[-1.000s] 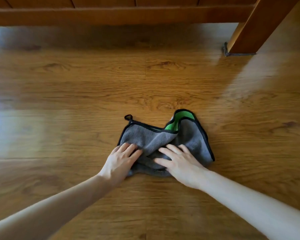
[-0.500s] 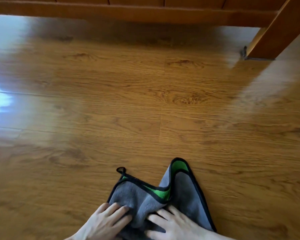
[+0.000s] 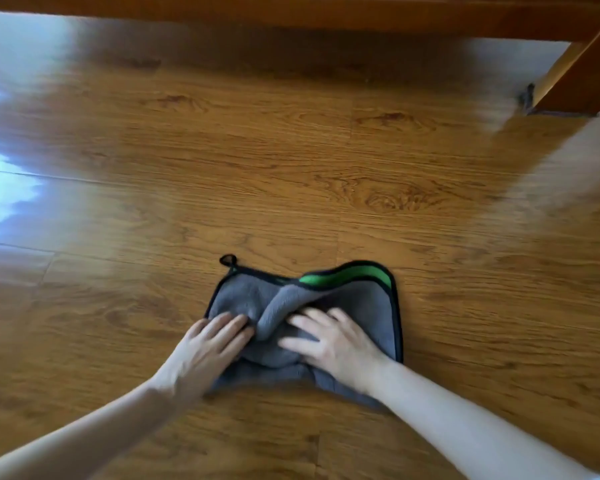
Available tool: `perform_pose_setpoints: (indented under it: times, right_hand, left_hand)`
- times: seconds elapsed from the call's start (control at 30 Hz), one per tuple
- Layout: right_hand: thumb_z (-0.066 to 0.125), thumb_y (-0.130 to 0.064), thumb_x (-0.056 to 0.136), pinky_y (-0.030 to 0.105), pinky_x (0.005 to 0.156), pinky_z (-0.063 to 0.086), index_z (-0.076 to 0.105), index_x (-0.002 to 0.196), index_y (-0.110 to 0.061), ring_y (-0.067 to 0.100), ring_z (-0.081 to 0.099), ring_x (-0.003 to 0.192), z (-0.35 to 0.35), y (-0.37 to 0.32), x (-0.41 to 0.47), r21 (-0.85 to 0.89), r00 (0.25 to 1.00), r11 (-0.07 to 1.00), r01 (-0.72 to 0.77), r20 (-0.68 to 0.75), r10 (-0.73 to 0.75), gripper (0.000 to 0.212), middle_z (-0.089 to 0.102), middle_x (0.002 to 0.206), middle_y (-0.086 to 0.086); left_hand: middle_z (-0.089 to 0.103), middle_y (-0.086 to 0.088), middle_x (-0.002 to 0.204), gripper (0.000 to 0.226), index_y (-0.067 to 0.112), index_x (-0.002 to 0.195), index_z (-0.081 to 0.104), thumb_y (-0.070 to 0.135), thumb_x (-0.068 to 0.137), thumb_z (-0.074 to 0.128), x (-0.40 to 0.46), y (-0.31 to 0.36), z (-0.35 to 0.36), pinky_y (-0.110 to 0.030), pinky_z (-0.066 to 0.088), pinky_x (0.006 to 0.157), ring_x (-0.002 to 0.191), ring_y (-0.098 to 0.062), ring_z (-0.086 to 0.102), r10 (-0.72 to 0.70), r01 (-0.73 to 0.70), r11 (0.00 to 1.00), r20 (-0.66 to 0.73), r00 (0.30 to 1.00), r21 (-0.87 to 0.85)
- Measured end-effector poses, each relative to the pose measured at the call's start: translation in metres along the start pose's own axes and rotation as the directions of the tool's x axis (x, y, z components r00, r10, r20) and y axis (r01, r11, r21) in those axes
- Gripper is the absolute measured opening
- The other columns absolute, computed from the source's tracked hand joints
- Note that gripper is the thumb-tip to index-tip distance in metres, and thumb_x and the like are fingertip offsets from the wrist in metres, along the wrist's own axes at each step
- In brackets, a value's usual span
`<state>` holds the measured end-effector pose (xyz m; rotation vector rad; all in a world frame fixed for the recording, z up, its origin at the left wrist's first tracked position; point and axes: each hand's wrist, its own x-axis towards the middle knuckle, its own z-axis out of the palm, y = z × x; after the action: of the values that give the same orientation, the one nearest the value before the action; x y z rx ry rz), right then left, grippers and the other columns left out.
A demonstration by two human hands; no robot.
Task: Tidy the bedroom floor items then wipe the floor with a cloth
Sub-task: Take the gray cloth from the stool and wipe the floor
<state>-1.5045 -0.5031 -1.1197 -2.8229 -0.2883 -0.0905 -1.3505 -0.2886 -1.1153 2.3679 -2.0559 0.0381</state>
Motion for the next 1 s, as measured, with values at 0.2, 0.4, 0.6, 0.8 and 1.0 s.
perform_pose_setpoints:
  times: [0.2,0.4,0.6,0.8,1.0]
  right_hand:
    - [0.081,-0.009,0.064,0.043,0.08,0.048,0.068,0.111,-0.026,0.03,0.058,0.113,-0.022,0.071,0.061,0.014,0.966,0.966,-0.257,-0.033,0.258,0.052,0.062,0.122,0.01]
    - [0.054,-0.009,0.091,0.042,0.099,0.028,0.054,0.131,-0.03,0.02,0.03,0.136,-0.036,0.137,0.108,0.05,0.899,0.904,-0.425,-0.091,0.428,0.045,0.042,0.144,0.0]
    - [0.067,-0.005,0.08,0.045,0.08,0.039,0.067,0.115,-0.023,0.03,0.05,0.119,-0.031,0.175,0.136,0.073,0.856,0.892,-0.447,-0.255,0.45,0.039,0.06,0.123,0.005]
    - [0.067,-0.008,0.079,0.044,0.077,0.041,0.069,0.109,-0.021,0.03,0.052,0.115,-0.029,0.212,0.169,0.068,0.827,0.89,-0.45,-0.345,0.444,0.032,0.061,0.118,0.004]
    - [0.057,-0.008,0.086,0.044,0.083,0.037,0.064,0.118,-0.018,0.028,0.047,0.12,-0.035,0.239,0.197,0.06,0.796,0.865,-0.499,-0.362,0.484,0.034,0.057,0.125,0.004]
  left_hand:
    - [0.061,-0.014,0.116,0.069,0.01,0.124,0.045,0.022,0.065,0.08,0.097,-0.06,-0.006,-0.041,0.057,0.074,0.103,-0.032,0.06,-0.134,0.154,0.981,0.164,0.977,-0.119]
    - [0.041,-0.015,0.139,0.056,0.005,0.137,0.042,0.007,0.084,0.062,0.193,-0.094,-0.015,-0.034,0.038,0.102,0.128,-0.029,0.041,-0.263,0.274,0.948,0.083,0.961,-0.161]
    - [0.041,-0.019,0.137,0.067,0.002,0.133,0.045,0.011,0.071,0.069,0.243,-0.125,-0.002,-0.043,0.044,0.097,0.129,-0.032,0.04,-0.302,0.312,0.938,0.087,0.949,-0.154]
    - [0.043,-0.021,0.135,0.068,0.0,0.131,0.046,0.01,0.07,0.073,0.291,-0.16,0.006,-0.046,0.044,0.095,0.127,-0.035,0.042,-0.32,0.323,0.939,0.049,0.946,-0.115]
    - [0.039,-0.015,0.135,0.059,0.006,0.134,0.039,0.012,0.081,0.064,0.329,-0.179,0.007,-0.043,0.04,0.095,0.126,-0.031,0.04,-0.381,0.384,0.923,0.058,0.923,-0.04]
